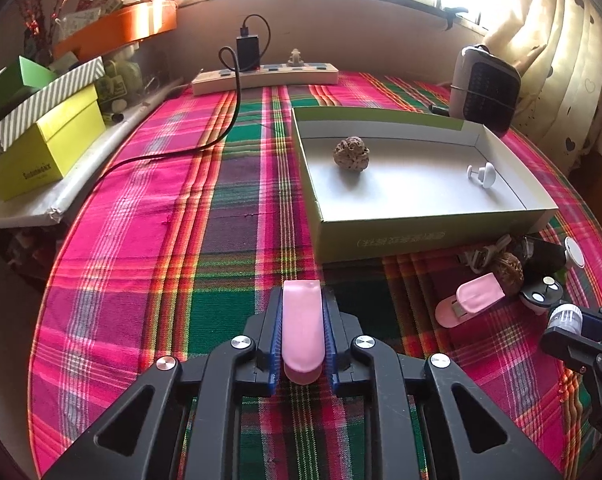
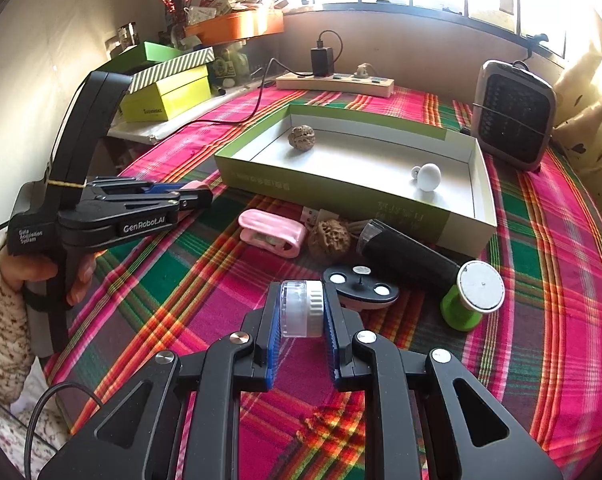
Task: Organize objects
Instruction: 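Carry the pink clip and white jar over the white box with both grippers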
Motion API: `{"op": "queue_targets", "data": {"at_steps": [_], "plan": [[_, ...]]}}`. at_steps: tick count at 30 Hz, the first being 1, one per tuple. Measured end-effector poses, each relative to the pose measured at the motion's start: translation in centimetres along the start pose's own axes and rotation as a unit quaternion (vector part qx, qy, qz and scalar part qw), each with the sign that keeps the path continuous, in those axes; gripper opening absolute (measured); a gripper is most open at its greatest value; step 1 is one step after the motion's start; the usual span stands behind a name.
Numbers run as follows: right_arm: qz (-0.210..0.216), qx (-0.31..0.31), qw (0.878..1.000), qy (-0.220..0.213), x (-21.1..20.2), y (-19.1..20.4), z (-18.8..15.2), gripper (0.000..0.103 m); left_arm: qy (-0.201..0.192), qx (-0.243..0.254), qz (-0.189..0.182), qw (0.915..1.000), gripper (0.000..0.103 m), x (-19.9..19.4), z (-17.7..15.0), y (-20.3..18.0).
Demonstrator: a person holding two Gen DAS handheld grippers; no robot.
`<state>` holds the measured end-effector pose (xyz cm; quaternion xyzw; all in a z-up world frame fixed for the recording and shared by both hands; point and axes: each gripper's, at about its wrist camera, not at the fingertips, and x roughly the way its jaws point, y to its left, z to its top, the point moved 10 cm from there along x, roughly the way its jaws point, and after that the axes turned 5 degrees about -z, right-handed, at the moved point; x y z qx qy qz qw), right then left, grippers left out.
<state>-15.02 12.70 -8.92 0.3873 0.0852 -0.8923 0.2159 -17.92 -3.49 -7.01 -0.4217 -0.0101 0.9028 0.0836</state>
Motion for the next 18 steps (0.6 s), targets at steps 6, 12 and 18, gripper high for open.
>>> {"op": "queue_targets", "data": {"at_steps": [6, 12, 18], "plan": [[-0.002, 0.007, 1.0, 0.005, 0.7, -0.1, 0.3, 0.02, 0.0, -0.001, 0.0, 1.0, 0.016, 0.0, 0.0, 0.1], [0.0, 0.013, 1.0, 0.017, 1.3, -0.2, 0.1, 0.02, 0.0, -0.001, 0.002, 1.0, 0.016, 0.0, 0.0, -0.1], [0.001, 0.019, 1.0, 0.019, 1.5, -0.5, 0.3, 0.02, 0.0, -0.003, -0.004, 1.0, 0.016, -0.2, 0.0, -0.3]]}}
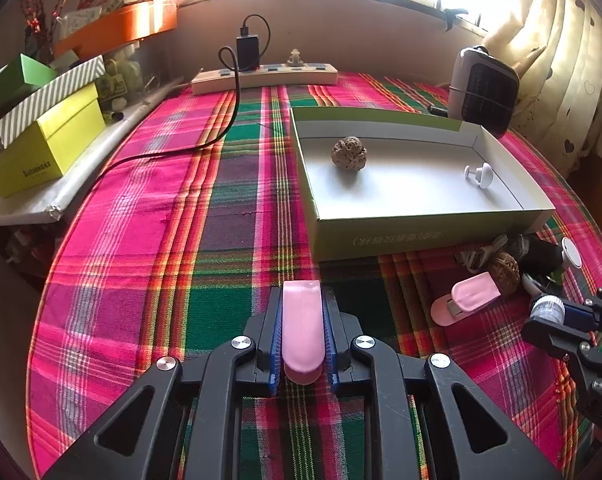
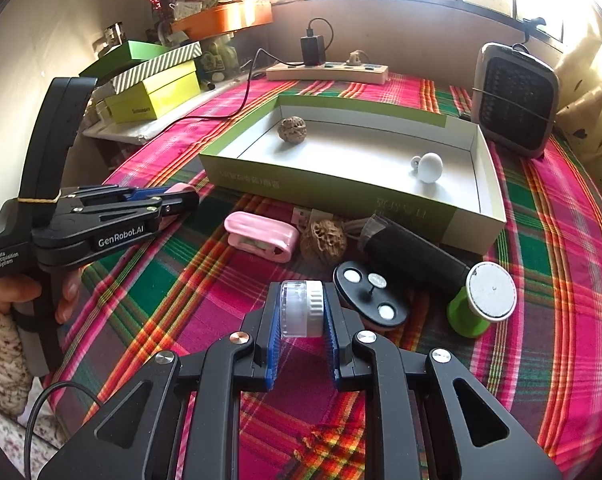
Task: Organize objects
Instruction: 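Carry the pink clip and white jar over the white box with both grippers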
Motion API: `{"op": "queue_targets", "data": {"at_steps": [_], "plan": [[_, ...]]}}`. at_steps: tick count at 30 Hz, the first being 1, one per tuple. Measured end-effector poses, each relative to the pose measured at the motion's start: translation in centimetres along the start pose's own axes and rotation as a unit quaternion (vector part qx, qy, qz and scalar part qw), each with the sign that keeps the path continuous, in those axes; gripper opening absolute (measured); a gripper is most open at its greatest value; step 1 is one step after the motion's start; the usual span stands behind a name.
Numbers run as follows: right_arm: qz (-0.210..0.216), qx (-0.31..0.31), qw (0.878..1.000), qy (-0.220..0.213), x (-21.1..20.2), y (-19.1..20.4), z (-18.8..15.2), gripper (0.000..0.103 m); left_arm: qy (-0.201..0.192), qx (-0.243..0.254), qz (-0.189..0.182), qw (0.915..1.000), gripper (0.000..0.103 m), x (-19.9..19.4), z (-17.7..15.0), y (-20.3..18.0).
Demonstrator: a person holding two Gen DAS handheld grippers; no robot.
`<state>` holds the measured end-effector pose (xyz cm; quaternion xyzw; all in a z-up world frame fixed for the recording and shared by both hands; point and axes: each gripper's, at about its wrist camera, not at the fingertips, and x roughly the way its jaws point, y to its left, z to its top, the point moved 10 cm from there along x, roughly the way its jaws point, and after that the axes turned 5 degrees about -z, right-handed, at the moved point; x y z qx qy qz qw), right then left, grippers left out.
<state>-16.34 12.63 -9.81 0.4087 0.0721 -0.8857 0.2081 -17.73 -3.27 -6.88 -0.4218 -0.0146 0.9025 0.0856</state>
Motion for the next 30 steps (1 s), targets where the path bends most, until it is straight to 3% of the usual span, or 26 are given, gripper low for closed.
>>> {"op": "queue_targets", "data": {"at_steps": [18, 30], "plan": [[-0.013, -0.006, 0.999, -0.034, -1.6, -1.0, 3.1, 0.02, -0.036, 0.025, -0.011, 0.999, 0.016, -3.5, 3.3, -2.3], [-0.045, -0.02, 0.997, -0.064, -2.3, -3.0, 8.4, 0.02, -0.058, 0.039, -0.028, 0.9972, 0.016, -3.7, 7.0, -3.7]]}}
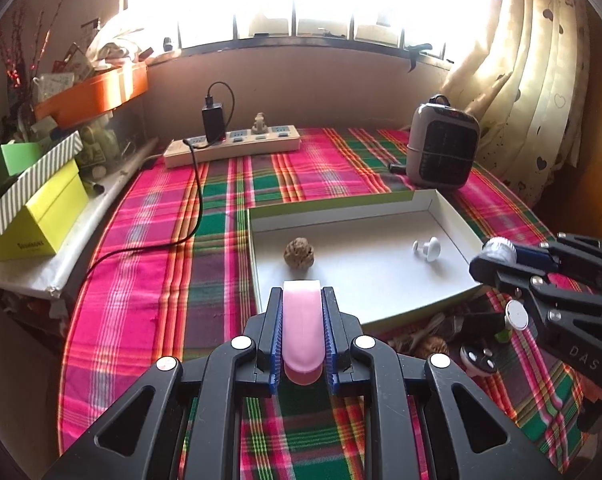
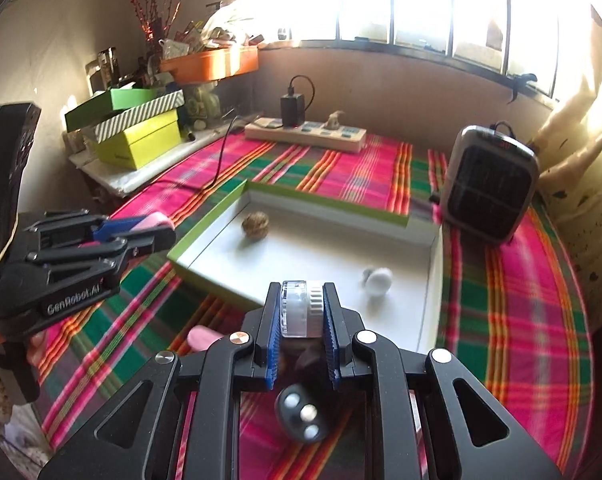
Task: Organize objects
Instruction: 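Carry the pink clip and white jar over the white box with both grippers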
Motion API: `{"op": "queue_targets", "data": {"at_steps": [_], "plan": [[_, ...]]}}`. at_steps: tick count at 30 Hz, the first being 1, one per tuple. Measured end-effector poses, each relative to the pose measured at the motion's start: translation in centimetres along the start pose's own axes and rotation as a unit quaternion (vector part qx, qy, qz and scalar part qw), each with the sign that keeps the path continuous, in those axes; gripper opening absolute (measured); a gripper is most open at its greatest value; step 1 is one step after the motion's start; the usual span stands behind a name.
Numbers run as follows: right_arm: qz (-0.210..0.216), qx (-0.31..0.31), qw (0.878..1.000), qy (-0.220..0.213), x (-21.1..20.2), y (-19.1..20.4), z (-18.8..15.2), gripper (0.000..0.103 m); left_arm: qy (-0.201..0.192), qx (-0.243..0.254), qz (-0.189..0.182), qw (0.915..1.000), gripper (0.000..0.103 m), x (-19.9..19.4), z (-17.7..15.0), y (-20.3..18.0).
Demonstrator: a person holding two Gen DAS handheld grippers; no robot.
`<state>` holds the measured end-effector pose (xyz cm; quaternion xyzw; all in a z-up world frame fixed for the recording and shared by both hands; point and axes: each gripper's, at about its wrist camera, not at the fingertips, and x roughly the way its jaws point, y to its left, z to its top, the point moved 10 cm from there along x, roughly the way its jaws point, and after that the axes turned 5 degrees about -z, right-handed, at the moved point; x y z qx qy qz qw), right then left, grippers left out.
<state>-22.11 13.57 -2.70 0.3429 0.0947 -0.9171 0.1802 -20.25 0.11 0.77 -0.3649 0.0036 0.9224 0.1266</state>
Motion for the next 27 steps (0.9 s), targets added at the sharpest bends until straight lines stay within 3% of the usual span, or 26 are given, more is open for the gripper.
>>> {"op": "queue_targets", "data": {"at_steps": [9, 16, 27], "plan": [[-0.019, -0.004, 1.0, -0.019, 0.9, -2.1, 4.2, 0.02, 0.004, -0.001, -0.006, 1.0, 0.016, 1.6, 1.9, 0.2], [-0.033, 0.004, 0.999, -0.003, 3.5, -4.6, 6.1, 0.02, 0.019, -0.009, -0.007, 0.9998, 0.016, 3.8, 2.3, 0.7], [-0.044, 0.02, 0.996, 0.077, 9.8, -7.0, 3.0, 0.02, 0.054, -0.009, -0.005, 0.9985, 0.016, 7.4, 1.1, 0.6]]}}
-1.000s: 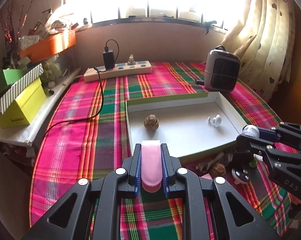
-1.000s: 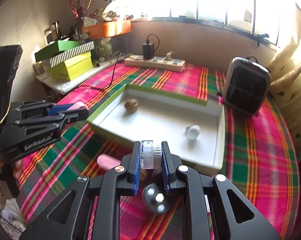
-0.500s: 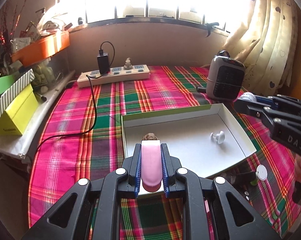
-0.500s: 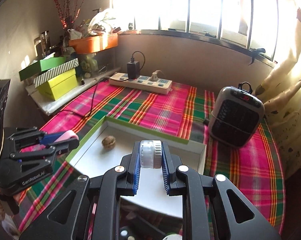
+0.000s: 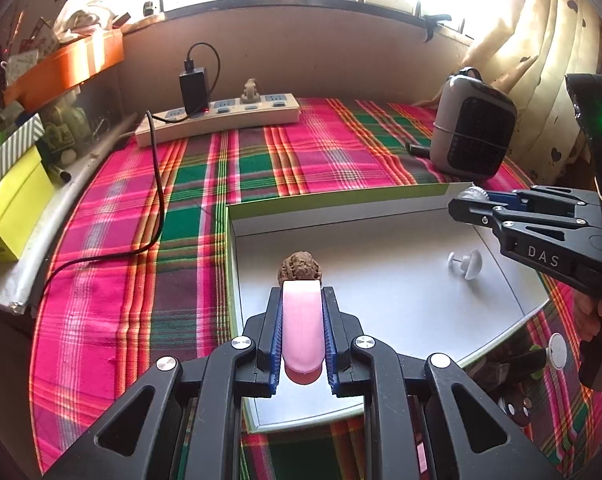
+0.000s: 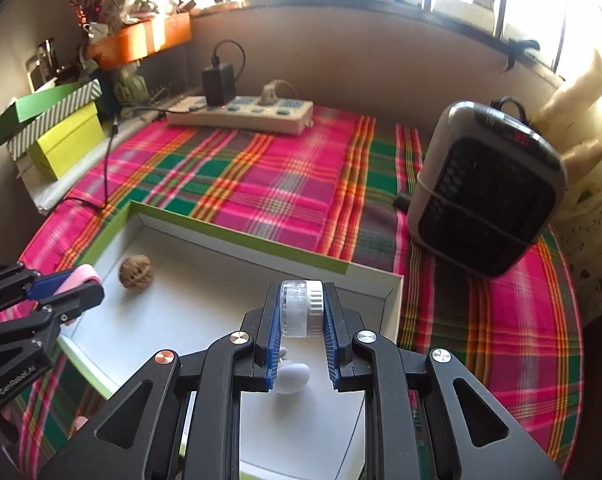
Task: Organize objects
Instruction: 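Carry the pink clip and white jar over the white box with both grippers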
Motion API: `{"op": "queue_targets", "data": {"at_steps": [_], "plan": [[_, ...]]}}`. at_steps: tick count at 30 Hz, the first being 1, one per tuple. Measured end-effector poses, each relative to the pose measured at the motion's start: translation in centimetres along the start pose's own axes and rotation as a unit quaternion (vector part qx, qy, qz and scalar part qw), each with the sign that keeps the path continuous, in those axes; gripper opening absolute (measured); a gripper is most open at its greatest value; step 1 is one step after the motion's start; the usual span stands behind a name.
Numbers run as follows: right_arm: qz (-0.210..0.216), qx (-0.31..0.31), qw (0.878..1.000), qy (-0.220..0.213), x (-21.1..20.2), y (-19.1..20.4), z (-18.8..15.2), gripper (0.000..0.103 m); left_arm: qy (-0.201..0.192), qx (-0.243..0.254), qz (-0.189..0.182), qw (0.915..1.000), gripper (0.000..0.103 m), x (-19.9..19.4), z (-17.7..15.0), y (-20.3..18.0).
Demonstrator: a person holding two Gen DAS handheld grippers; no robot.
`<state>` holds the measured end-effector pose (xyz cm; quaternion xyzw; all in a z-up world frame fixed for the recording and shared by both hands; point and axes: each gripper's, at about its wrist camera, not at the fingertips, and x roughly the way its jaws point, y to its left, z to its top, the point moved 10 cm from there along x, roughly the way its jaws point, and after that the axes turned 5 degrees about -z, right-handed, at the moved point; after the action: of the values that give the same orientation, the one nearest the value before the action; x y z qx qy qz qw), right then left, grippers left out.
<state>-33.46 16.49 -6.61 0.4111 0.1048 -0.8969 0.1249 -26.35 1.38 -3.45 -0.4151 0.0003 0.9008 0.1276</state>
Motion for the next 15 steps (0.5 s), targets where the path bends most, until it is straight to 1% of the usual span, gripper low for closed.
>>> {"op": "queue_targets", "data": {"at_steps": [6, 15], "plan": [[-0.005, 0.0, 1.0, 0.022, 1.7, -0.6, -0.4, 0.02, 0.009, 0.004, 0.007, 0.9999, 0.016, 1.2, -0.2, 0.0], [-0.01, -0.01, 0.999, 0.038, 2.8, -0.6, -1.0, 0.02, 0.021, 0.002, 0.009, 0.9997, 0.016, 2.1, -0.6, 0.2]]}}
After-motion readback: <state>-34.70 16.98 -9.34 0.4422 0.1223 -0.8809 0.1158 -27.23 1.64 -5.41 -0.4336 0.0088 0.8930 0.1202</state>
